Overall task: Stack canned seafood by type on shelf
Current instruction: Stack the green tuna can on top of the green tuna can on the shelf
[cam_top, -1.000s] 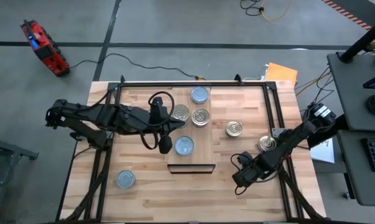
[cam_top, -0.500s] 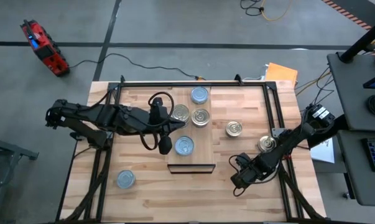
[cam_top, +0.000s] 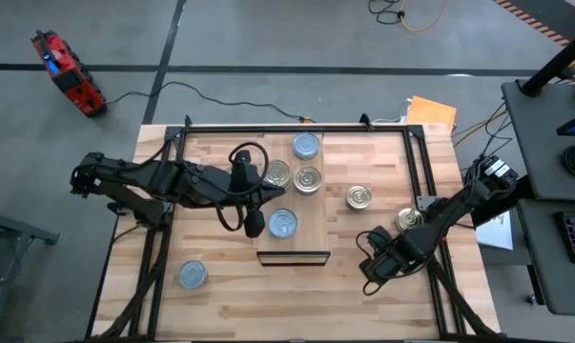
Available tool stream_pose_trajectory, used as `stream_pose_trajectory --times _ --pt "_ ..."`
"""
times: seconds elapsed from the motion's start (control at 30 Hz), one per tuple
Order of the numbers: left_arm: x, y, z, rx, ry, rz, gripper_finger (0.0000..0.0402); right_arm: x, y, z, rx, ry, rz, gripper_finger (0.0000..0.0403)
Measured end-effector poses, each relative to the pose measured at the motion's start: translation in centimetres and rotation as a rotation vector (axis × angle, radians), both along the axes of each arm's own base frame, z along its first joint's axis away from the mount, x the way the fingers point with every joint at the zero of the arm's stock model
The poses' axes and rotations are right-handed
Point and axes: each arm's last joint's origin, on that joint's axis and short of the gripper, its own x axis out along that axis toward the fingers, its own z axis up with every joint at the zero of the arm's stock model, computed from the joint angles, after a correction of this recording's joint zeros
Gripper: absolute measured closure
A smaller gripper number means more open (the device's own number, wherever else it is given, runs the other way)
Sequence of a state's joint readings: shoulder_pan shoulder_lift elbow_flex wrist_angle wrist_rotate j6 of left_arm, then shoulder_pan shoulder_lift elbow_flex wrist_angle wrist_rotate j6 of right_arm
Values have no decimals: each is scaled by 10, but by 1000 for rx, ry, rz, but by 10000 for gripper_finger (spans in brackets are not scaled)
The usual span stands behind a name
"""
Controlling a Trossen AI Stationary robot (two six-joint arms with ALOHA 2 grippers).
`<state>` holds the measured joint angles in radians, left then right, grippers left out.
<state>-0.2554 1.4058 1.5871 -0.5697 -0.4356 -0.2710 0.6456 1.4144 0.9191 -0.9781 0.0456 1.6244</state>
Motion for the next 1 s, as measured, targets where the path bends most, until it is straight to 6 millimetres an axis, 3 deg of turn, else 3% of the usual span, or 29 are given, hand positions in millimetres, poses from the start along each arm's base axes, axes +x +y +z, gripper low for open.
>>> stream_pose_trajectory --times 0.37,1.0 --pt "0 0 0 1 1 0 401 -6 -4 -16 -14 23 -22 390" --pt "0 0 0 1 2 -1 401 -3 -3 -22 -19 8 2 390"
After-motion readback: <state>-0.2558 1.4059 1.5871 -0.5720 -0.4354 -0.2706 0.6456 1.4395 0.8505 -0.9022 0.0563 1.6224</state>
